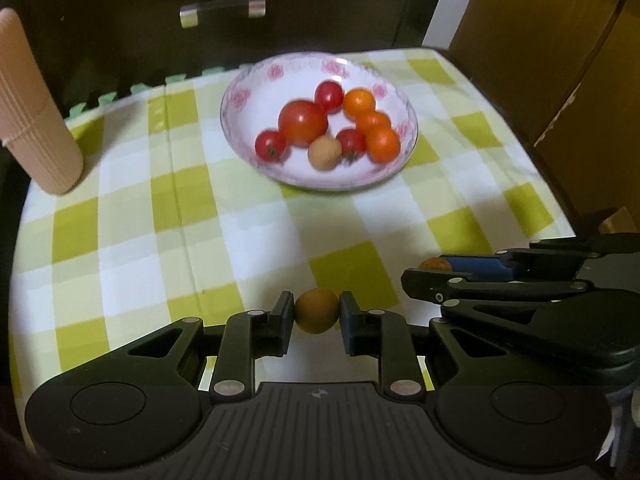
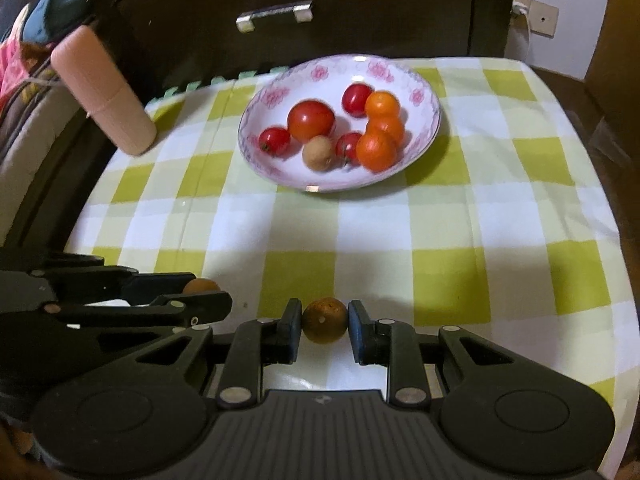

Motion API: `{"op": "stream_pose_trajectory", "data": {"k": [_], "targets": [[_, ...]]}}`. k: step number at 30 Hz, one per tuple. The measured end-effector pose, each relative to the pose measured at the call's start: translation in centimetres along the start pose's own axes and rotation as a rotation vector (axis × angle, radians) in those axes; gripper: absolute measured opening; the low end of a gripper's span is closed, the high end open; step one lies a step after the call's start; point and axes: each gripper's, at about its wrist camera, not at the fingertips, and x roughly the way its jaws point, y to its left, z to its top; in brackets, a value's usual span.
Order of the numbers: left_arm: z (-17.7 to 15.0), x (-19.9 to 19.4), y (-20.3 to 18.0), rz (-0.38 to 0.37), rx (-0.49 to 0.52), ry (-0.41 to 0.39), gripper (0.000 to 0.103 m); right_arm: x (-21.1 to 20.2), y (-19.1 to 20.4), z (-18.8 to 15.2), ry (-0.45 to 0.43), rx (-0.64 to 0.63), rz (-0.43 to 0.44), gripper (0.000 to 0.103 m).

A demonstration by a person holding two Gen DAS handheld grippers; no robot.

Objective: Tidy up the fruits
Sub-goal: 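Carry both brown round fruits toward the white bowl with both grippers, then lower the brown fruits into the bowl and open both grippers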

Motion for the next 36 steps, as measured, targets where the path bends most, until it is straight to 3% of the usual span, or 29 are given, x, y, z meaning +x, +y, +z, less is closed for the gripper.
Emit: {"op": "stream_pose_trajectory", "data": {"k": [13, 24, 36], "targets": [[4.8, 0.2, -0.3, -0.001, -0.023, -0.077, 0.030, -0.7, -1.3, 4.1, -0.074, 0.048, -0.010, 0.025], [9.1, 2.8, 0.9, 0.013, -0.066, -0.108, 0.030, 1.3, -3.3, 9.0, -0.113, 0.072, -0.015, 0.025], [10.3, 4.6, 2.9, 0.004, -0.112, -0.104, 0.030, 3.7, -3.8, 11.2, -0.120, 0.094, -0.013, 0.025]]}}
